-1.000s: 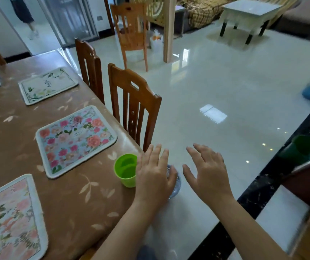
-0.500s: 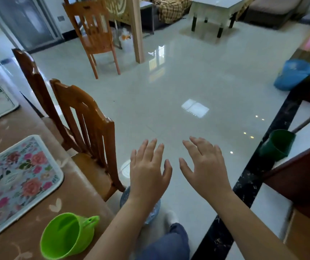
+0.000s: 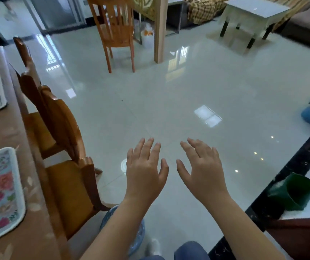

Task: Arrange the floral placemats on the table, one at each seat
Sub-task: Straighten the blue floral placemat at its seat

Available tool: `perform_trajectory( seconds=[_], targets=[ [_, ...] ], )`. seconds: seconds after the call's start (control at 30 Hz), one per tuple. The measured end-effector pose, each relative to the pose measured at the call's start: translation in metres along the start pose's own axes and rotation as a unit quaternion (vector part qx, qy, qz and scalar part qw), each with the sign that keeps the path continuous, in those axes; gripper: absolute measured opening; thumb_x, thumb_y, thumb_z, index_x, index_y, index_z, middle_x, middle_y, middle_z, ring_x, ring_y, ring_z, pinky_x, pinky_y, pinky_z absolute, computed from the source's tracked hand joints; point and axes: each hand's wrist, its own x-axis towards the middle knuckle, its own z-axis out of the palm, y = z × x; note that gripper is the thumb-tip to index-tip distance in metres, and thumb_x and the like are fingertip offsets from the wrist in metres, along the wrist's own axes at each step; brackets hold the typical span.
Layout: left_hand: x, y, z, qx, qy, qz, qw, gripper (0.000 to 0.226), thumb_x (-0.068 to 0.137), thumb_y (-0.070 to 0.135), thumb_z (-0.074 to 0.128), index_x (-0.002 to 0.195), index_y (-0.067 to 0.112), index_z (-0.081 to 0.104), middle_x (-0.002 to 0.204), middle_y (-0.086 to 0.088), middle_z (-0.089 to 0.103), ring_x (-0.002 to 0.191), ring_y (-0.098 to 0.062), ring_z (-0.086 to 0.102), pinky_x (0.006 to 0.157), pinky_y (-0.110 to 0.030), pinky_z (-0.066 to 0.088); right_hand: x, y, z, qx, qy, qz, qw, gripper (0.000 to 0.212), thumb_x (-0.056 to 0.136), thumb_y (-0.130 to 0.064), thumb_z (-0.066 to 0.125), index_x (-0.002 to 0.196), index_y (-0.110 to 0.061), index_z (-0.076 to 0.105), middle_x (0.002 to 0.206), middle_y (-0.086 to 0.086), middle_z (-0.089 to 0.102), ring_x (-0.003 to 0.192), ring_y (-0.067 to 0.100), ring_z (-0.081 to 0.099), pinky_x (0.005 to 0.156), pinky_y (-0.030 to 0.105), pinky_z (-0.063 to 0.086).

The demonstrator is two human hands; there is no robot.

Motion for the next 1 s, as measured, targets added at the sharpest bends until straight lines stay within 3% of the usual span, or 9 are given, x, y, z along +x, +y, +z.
perform_trajectory(
  seconds=[0.3, 0.63, 0.83, 1.0],
  targets=[
    [0.084, -0.028, 0.035, 0.069, 0.012, -0.105, 0.992, 0.039, 0.081, 0.018, 0.063, 0.117, 0.004, 0.058, 0.124, -0.018, 0.058, 0.119, -0.035, 0.050, 0.097, -0.057, 0.039, 0.119, 0.019, 0.057, 0.062, -0.071, -0.083, 0.992, 0.043, 0.077, -0.020, 0.069, 0.116, -0.006, 0.058, 0.121, 0.017, 0.061, 0.116, 0.036, 0.053, 0.095, 0.058, 0.038],
    [0.224, -0.036, 0.054, 0.089, 0.128, -0.267, 0.951, 0.035, 0.085, 0.018, 0.056, 0.117, 0.004, 0.057, 0.124, -0.017, 0.058, 0.120, -0.033, 0.049, 0.098, -0.058, 0.039, 0.285, 0.034, 0.089, 0.136, -0.090, -0.223, 0.961, 0.043, 0.075, -0.017, 0.071, 0.114, -0.004, 0.059, 0.117, 0.018, 0.062, 0.112, 0.038, 0.055, 0.092, 0.059, 0.041],
    [0.234, -0.072, 0.029, 0.165, 0.200, -0.343, 0.903, 0.035, 0.080, 0.020, 0.054, 0.109, 0.003, 0.062, 0.117, -0.018, 0.063, 0.113, -0.036, 0.055, 0.094, -0.057, 0.039, 0.330, -0.012, 0.117, 0.184, -0.145, -0.304, 0.923, 0.042, 0.078, -0.019, 0.068, 0.117, -0.006, 0.057, 0.121, 0.016, 0.060, 0.115, 0.035, 0.053, 0.095, 0.055, 0.040],
    [0.233, -0.117, 0.008, 0.191, 0.207, -0.414, 0.866, 0.039, 0.084, 0.027, 0.046, 0.115, 0.007, 0.059, 0.124, -0.016, 0.059, 0.120, -0.034, 0.049, 0.101, -0.050, 0.026, 0.353, -0.071, 0.146, 0.195, -0.192, -0.380, 0.884, 0.042, 0.081, -0.023, 0.064, 0.120, -0.009, 0.054, 0.124, 0.014, 0.058, 0.119, 0.033, 0.050, 0.099, 0.054, 0.039]
  ],
)
